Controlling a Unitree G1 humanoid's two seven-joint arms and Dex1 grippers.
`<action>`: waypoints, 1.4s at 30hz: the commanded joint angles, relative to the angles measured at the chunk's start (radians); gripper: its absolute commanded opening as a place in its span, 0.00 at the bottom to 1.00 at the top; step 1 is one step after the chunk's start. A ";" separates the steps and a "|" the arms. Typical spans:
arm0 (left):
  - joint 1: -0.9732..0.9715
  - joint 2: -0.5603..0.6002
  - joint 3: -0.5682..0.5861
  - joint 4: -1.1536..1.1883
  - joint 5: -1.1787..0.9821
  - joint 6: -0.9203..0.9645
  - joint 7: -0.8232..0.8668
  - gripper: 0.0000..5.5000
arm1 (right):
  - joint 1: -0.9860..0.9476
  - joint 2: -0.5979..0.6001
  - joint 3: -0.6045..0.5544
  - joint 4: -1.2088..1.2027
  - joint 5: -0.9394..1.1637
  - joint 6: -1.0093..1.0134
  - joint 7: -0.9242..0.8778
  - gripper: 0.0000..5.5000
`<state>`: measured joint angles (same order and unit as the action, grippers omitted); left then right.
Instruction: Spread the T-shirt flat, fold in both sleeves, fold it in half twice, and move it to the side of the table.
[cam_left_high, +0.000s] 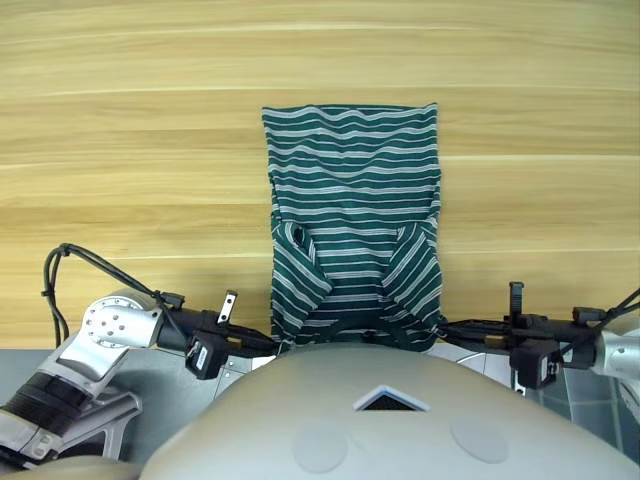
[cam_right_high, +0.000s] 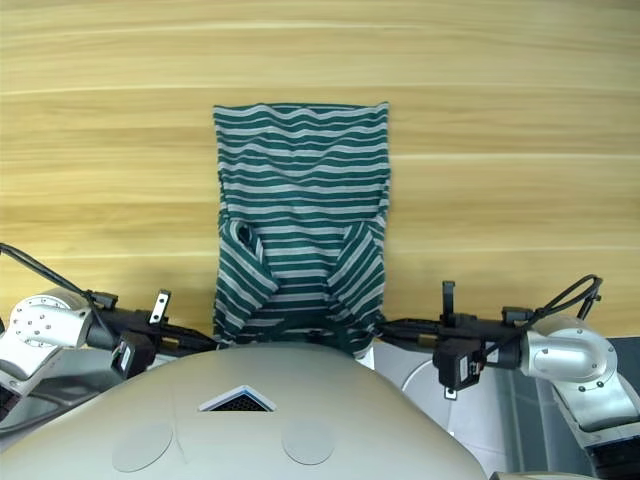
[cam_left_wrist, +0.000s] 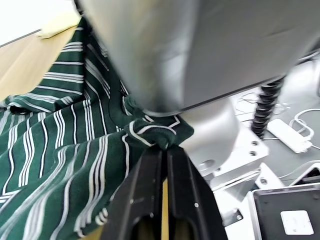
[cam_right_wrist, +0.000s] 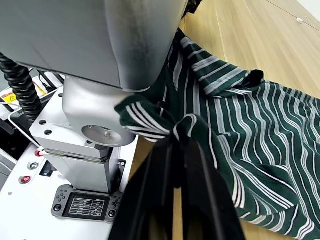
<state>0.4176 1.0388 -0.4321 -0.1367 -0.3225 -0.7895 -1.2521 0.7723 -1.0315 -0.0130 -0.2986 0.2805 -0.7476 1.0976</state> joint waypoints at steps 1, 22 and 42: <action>0.012 0.023 0.021 -0.041 -0.084 -0.002 -0.023 0.00 | 0.015 -0.016 -0.013 0.009 0.015 -0.027 0.022 0.00; -0.710 -0.489 0.264 0.676 0.002 0.227 0.241 0.00 | -0.876 0.270 0.076 0.348 -0.189 0.485 -0.303 0.00; -1.154 -0.706 0.305 1.480 0.417 0.352 0.767 0.00 | -1.473 0.675 0.300 1.430 -0.569 0.346 -0.608 0.00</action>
<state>-0.7206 0.3447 -0.1076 1.3242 0.0475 -0.4737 -0.5255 -0.6689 -0.3831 0.2763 1.0730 -0.2602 -0.4057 0.5067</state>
